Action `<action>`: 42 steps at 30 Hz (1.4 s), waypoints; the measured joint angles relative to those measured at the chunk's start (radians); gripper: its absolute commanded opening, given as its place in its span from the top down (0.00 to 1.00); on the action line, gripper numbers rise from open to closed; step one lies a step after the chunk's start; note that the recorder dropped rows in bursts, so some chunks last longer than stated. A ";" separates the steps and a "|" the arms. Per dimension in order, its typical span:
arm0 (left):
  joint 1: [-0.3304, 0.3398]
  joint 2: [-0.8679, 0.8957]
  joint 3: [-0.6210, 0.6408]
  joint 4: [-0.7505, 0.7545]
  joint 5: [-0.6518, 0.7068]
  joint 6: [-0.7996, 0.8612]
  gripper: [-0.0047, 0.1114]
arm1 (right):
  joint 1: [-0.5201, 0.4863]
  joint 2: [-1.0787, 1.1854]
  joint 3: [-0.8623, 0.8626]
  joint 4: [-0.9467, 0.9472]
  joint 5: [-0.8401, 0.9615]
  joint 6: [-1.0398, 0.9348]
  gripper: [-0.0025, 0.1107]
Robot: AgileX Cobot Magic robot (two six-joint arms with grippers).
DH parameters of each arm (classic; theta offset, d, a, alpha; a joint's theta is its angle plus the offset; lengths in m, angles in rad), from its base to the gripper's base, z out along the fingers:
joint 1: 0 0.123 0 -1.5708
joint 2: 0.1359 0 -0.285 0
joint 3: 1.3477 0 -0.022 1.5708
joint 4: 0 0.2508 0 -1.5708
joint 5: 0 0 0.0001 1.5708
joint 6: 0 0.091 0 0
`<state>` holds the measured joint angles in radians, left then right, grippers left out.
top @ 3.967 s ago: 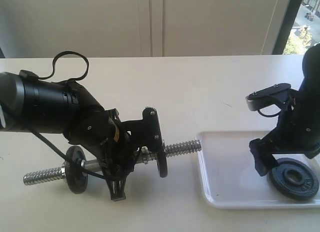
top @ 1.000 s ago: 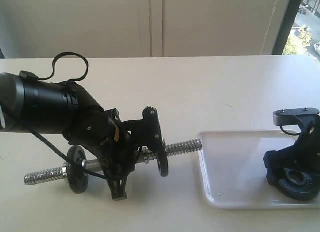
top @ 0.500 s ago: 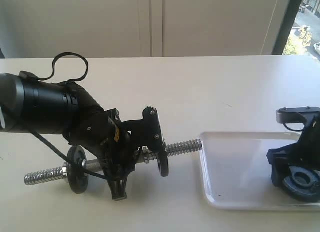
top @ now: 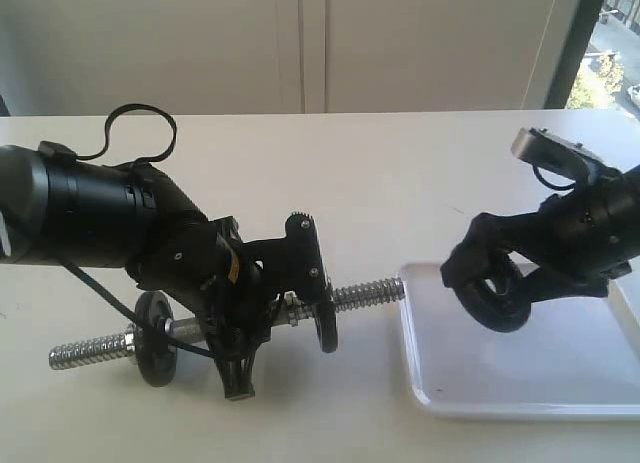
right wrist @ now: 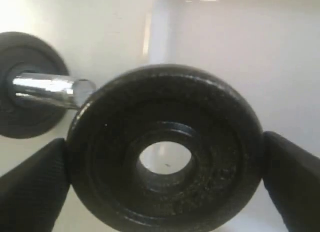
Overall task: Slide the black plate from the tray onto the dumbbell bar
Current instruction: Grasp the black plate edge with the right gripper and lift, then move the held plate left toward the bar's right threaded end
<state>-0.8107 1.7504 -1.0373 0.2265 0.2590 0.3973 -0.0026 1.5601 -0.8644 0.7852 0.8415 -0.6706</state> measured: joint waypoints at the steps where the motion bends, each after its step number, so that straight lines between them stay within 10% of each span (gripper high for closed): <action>1: 0.000 0.000 0.000 0.000 0.000 0.000 0.96 | -0.005 0.010 0.000 0.052 0.025 -0.044 0.98; 16: 0.000 0.000 0.000 0.000 -0.007 -0.015 0.96 | -0.109 0.298 -0.002 0.545 0.320 -0.464 0.98; 42: 0.000 -0.011 0.000 -0.002 -0.007 -0.023 0.96 | -0.085 0.377 -0.002 0.689 0.316 -0.502 0.98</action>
<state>-0.8107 1.7394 -1.0373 0.2248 0.2517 0.3745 -0.0881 1.9369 -0.8665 1.4739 1.1575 -1.1723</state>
